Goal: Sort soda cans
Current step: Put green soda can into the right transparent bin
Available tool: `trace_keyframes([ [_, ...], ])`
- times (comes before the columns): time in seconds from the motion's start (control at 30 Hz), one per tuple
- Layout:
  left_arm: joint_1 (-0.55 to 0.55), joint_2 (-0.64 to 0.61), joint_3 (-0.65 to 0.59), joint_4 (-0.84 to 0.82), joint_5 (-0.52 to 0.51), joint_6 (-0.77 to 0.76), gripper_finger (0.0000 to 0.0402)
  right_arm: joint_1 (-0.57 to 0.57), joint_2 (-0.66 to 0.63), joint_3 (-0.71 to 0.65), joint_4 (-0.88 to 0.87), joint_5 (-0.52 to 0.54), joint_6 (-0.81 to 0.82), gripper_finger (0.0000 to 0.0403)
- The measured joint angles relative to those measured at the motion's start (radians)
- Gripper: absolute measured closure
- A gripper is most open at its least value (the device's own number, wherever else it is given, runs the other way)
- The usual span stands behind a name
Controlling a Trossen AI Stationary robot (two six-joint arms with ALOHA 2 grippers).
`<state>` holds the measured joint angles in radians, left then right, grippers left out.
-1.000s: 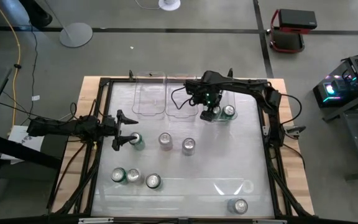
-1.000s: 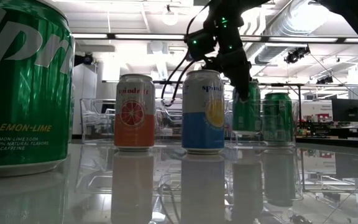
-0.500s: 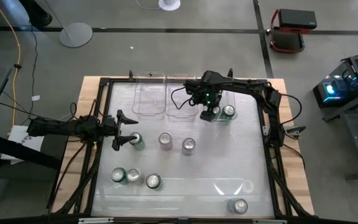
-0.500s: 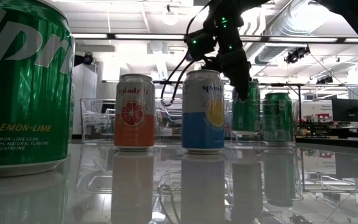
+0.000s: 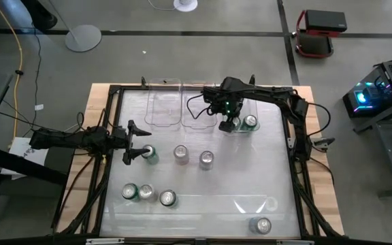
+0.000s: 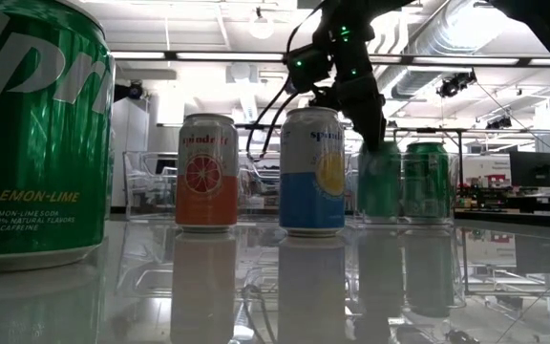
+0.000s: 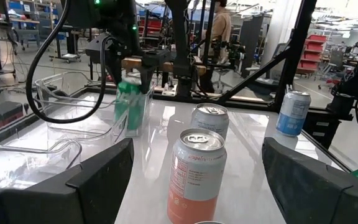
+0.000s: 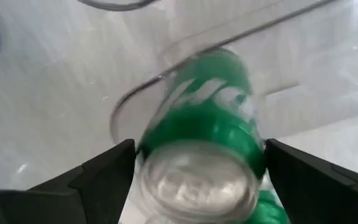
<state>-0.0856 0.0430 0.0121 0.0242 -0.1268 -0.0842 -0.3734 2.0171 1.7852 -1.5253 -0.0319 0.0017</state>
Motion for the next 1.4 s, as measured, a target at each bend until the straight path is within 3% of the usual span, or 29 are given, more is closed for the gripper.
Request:
trace_keyframes([
  [1.0,0.0,0.0,0.0,0.002,0.0,0.0,0.0071,-0.013,0.014,0.078,-0.034,0.028,-0.029,0.0062],
  [1.4,0.0,0.0,0.0,0.002,0.0,0.001,0.0071,-0.015,0.013,0.008,0.01,0.039,-0.029,0.0095],
])
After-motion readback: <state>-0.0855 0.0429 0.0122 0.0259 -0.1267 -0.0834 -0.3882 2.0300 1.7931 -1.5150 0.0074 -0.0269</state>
